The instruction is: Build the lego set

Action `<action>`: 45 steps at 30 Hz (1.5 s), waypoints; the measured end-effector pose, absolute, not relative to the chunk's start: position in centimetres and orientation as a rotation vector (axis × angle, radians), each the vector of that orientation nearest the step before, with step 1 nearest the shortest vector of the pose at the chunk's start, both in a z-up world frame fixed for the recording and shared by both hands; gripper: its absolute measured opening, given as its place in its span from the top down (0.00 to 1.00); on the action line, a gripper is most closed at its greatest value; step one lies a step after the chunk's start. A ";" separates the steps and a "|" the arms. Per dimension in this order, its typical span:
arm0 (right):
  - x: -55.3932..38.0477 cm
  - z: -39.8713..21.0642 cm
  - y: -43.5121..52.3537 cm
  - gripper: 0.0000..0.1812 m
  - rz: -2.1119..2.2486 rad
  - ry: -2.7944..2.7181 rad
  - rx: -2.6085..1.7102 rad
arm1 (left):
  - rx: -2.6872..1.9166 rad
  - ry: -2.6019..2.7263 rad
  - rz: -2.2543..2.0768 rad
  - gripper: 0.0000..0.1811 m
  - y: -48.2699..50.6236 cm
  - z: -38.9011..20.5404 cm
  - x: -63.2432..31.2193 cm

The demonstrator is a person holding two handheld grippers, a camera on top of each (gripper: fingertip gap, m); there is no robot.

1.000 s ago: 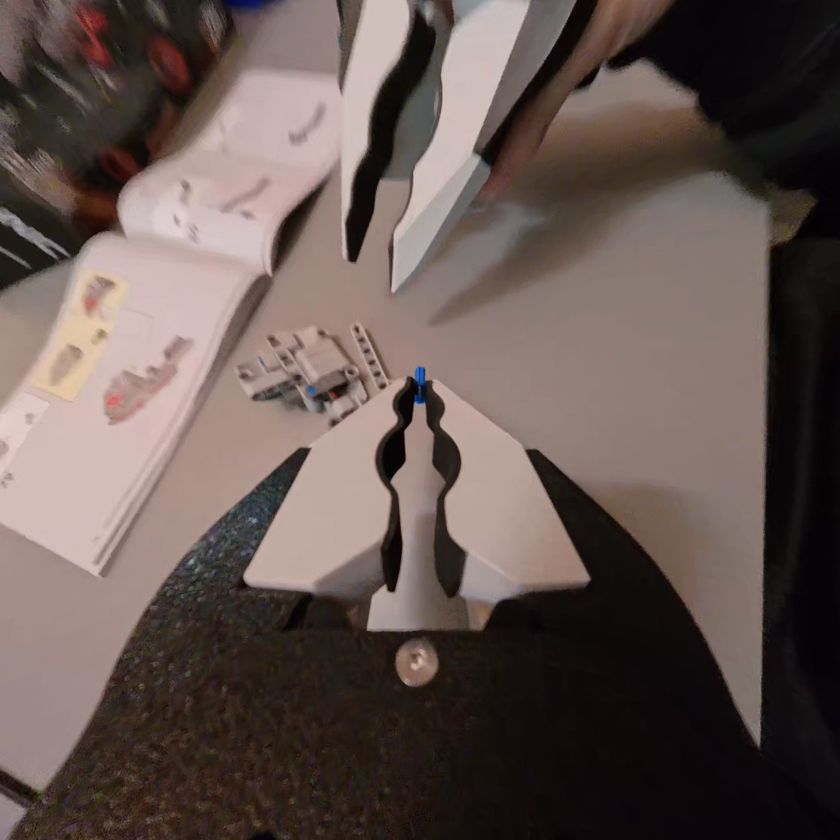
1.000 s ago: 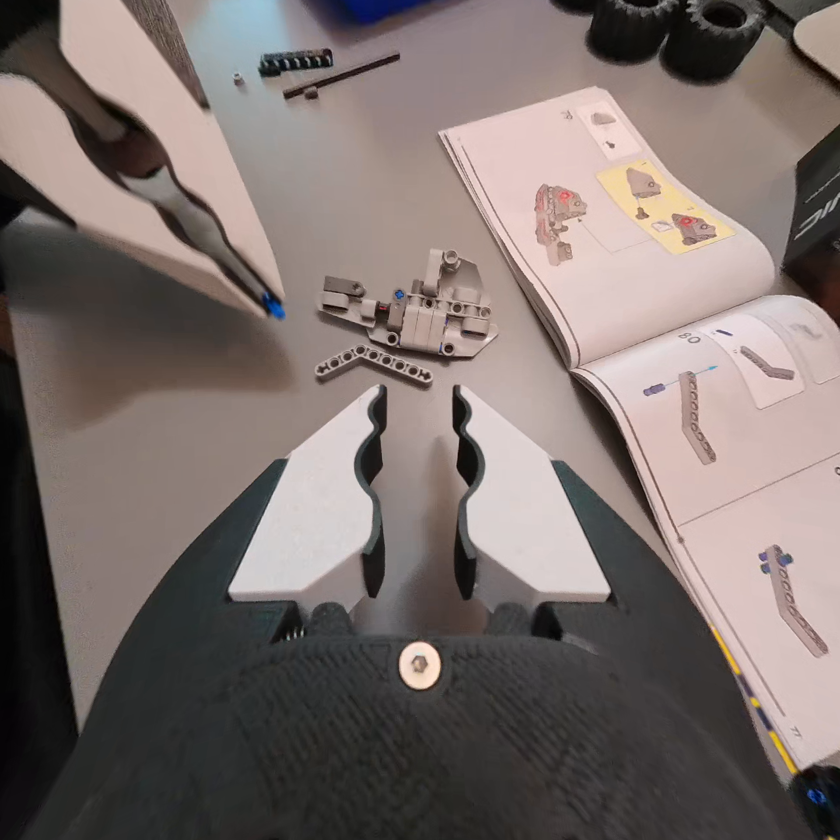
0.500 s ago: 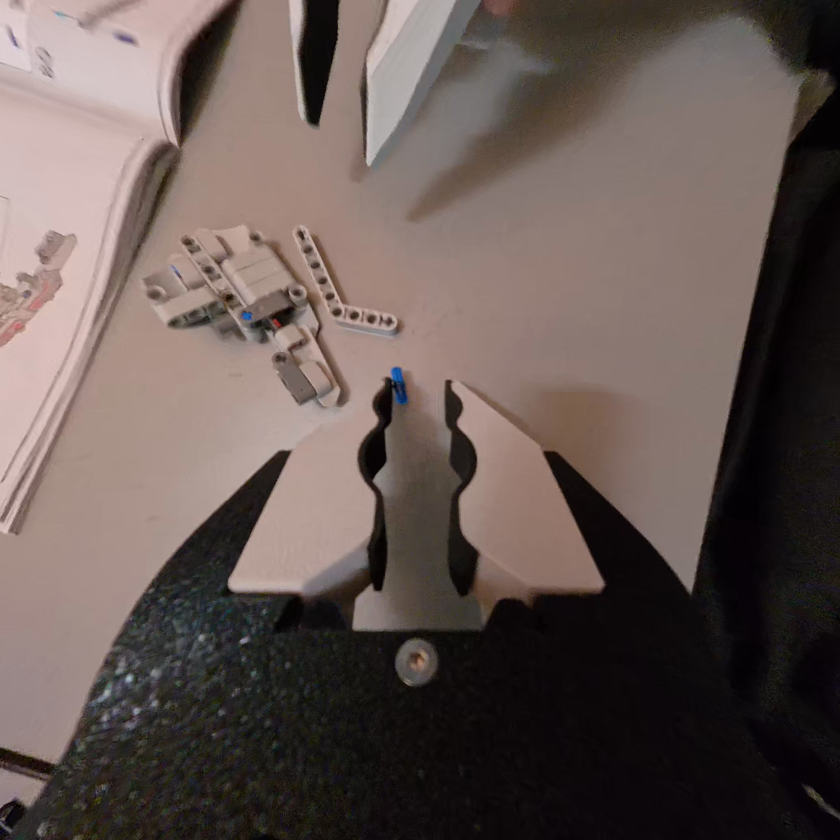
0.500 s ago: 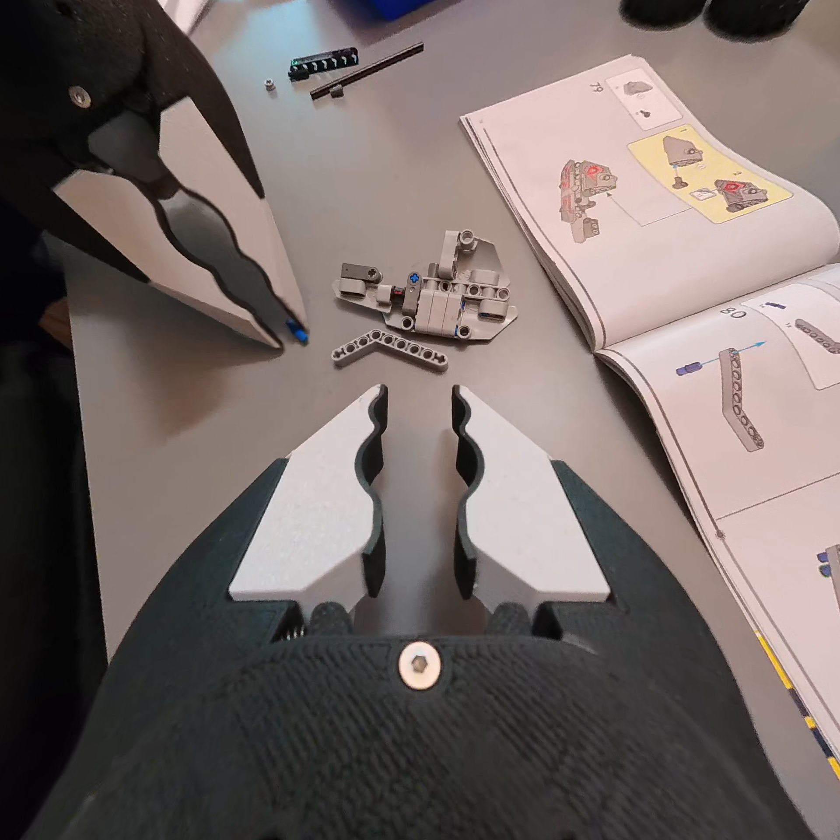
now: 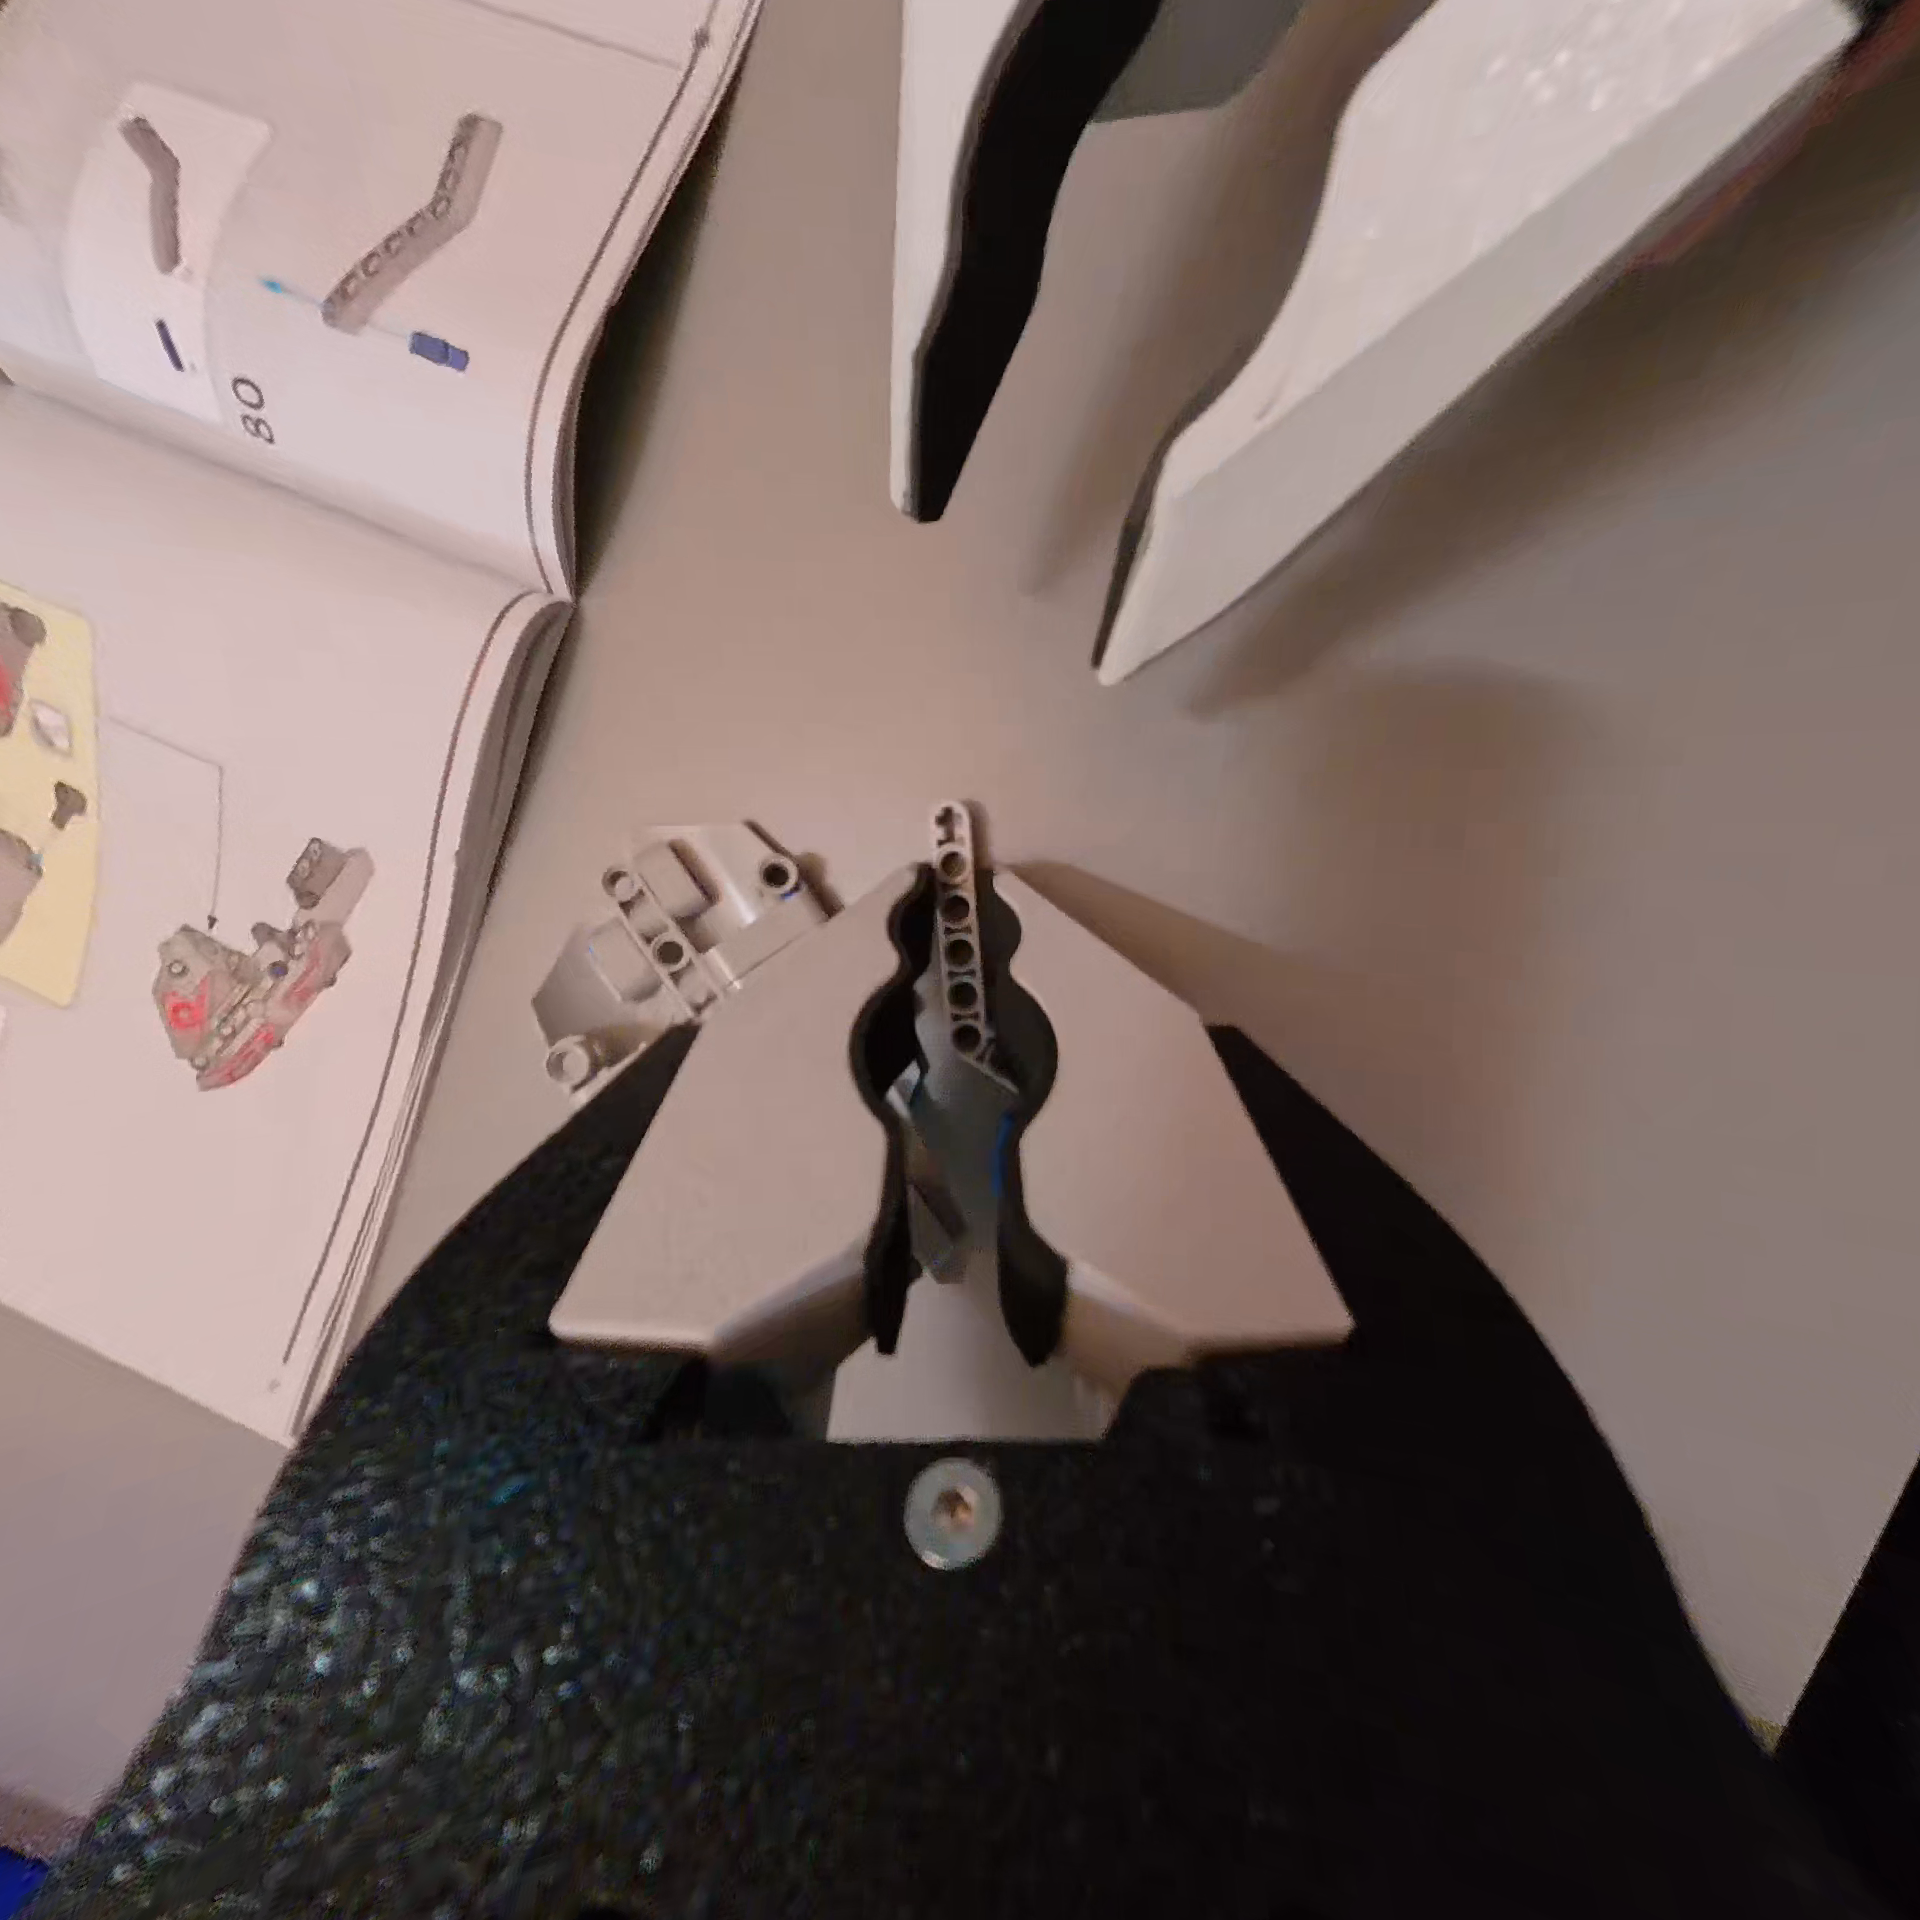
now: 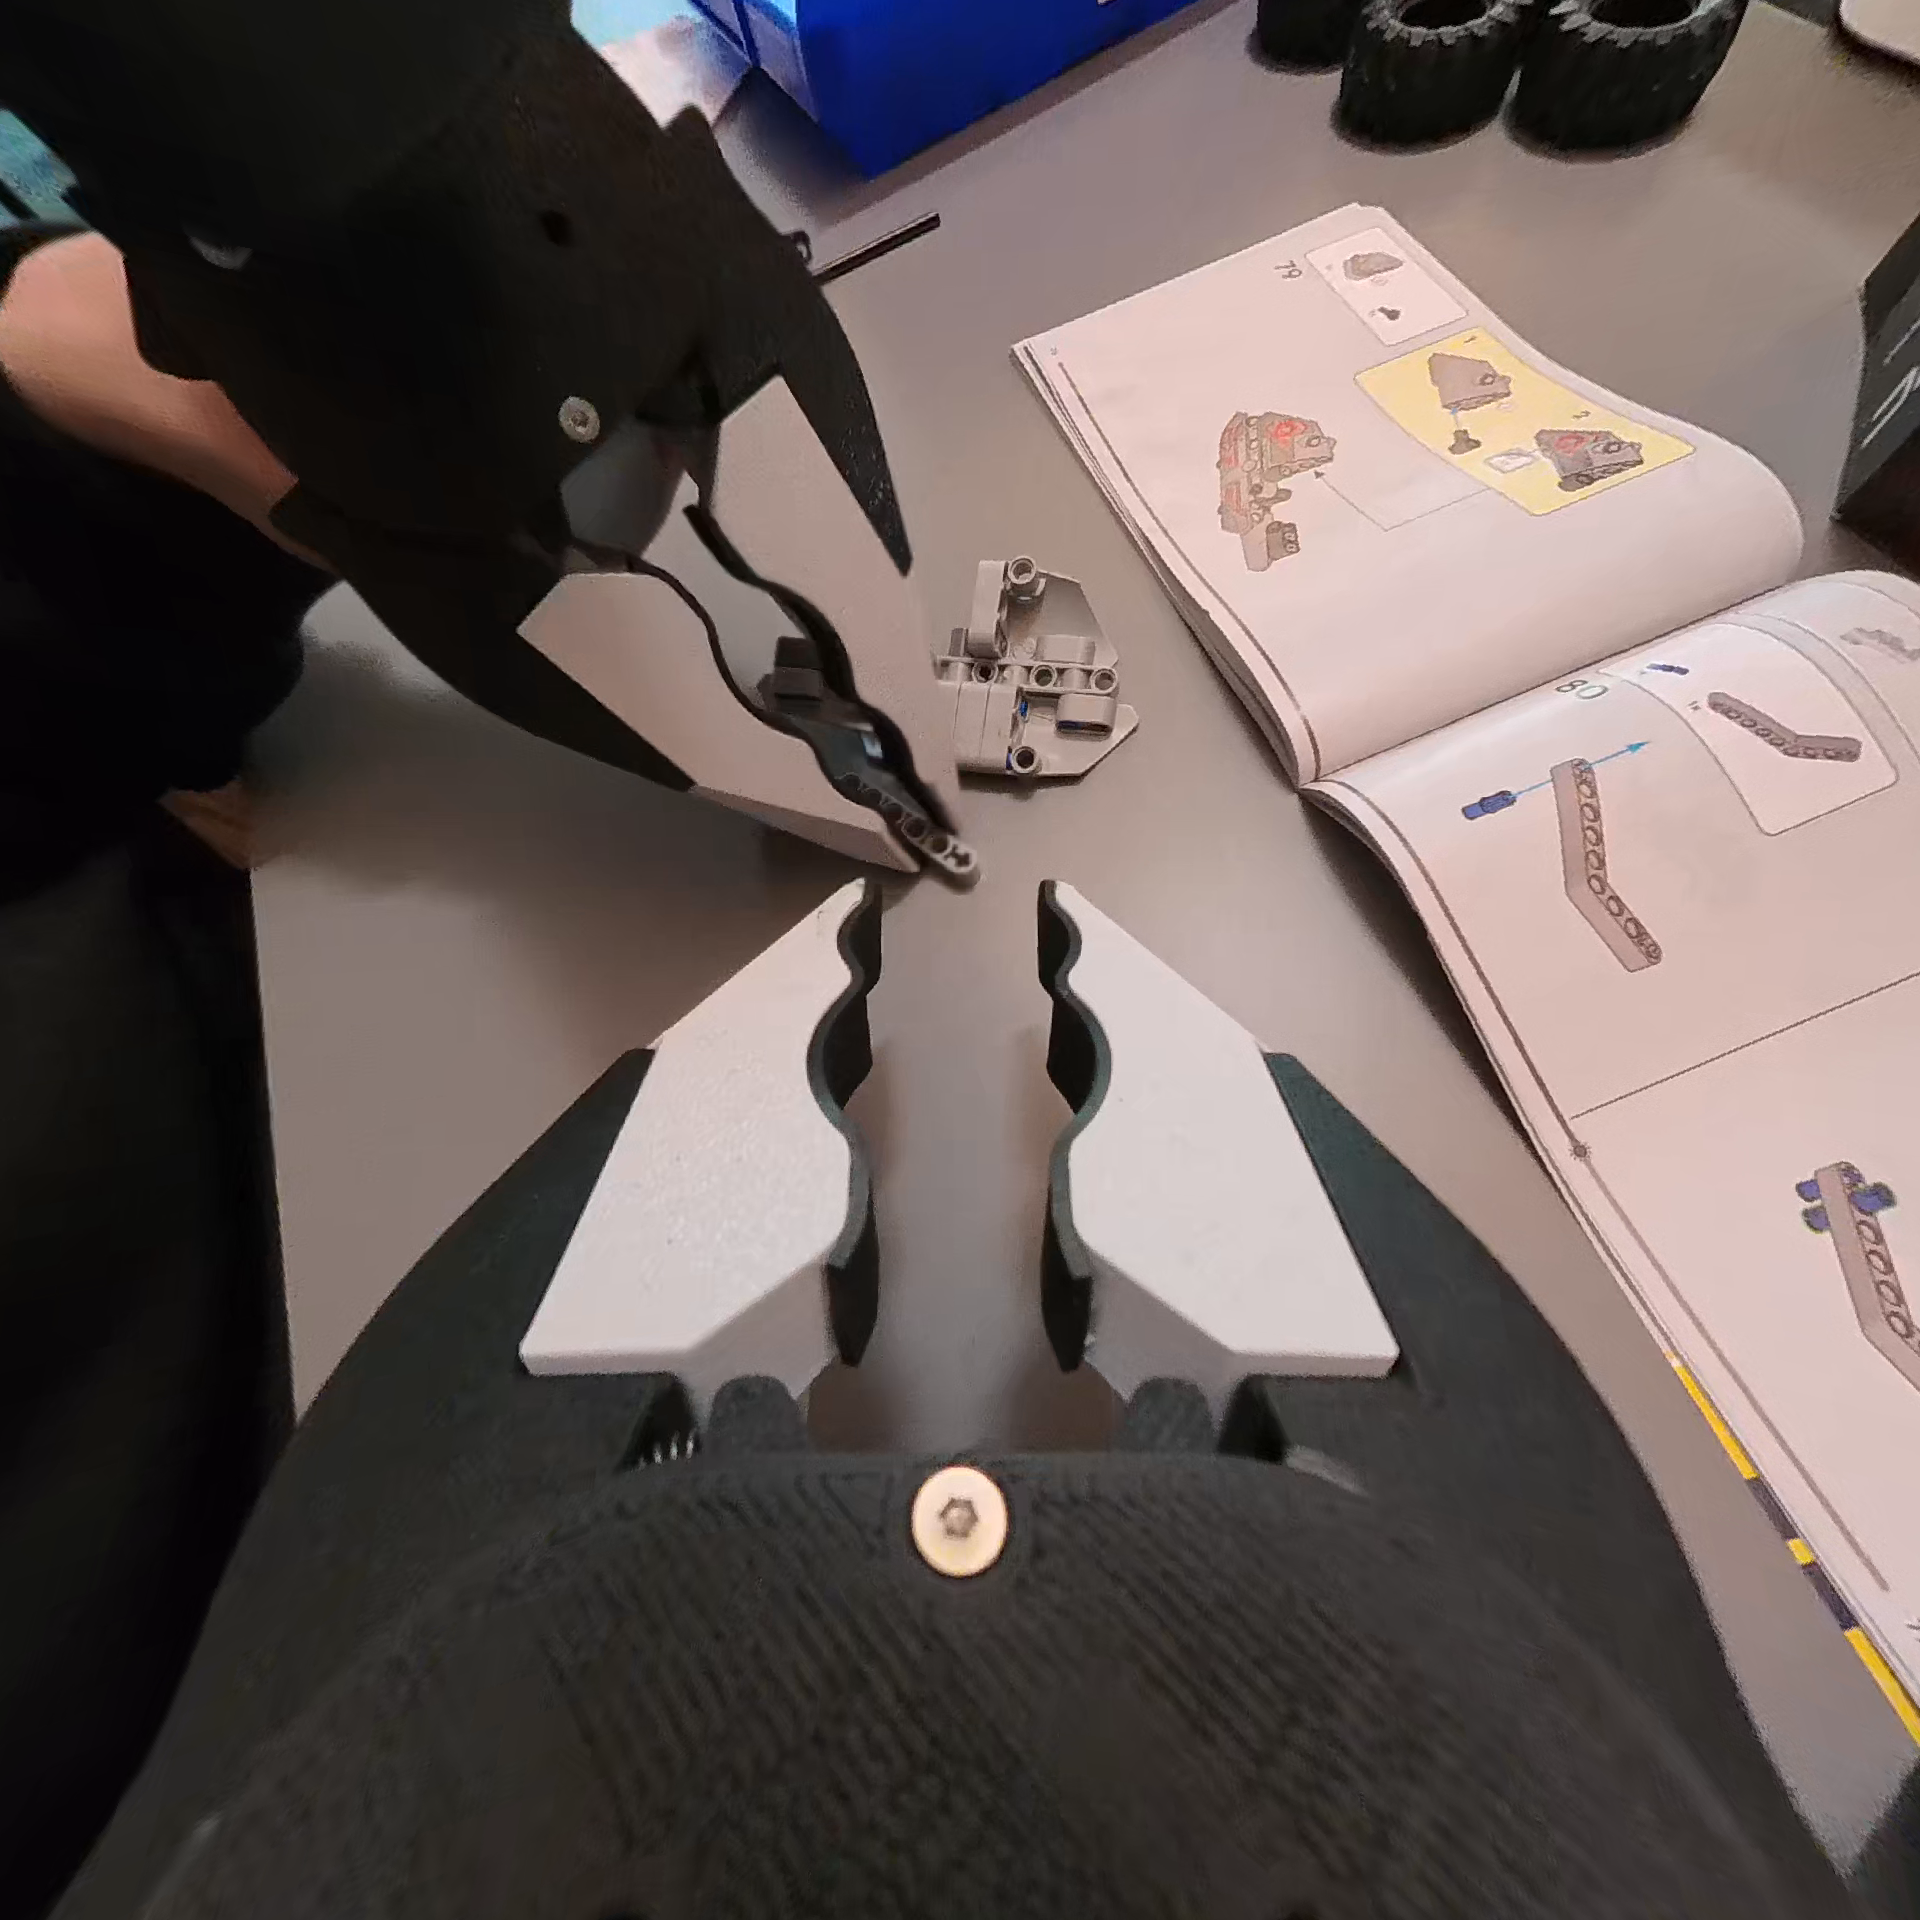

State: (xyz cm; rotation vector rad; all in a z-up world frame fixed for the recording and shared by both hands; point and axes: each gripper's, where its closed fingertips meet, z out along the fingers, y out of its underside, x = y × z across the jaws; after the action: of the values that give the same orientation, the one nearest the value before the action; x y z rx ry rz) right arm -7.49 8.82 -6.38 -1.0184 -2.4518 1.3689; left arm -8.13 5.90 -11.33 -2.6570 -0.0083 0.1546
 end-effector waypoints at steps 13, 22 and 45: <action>-6.9 2.1 6.6 0.92 2.216 -1.916 -0.709 | -1.517 -0.183 -0.301 0.98 5.6 1.6 -6.8; -5.8 3.5 4.4 0.95 2.298 -1.861 -0.551 | -1.438 -0.066 -0.303 0.98 5.3 2.7 -5.1; -8.5 0.0 4.5 0.97 0.953 -1.936 -0.205 | -1.771 -0.382 -0.160 0.94 5.2 0.3 -7.3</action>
State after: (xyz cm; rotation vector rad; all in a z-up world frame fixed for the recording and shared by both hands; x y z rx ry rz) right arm -8.47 4.51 0.03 -0.2050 -1.9361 0.9529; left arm -7.26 5.23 0.31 -1.7713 -0.3818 -0.1602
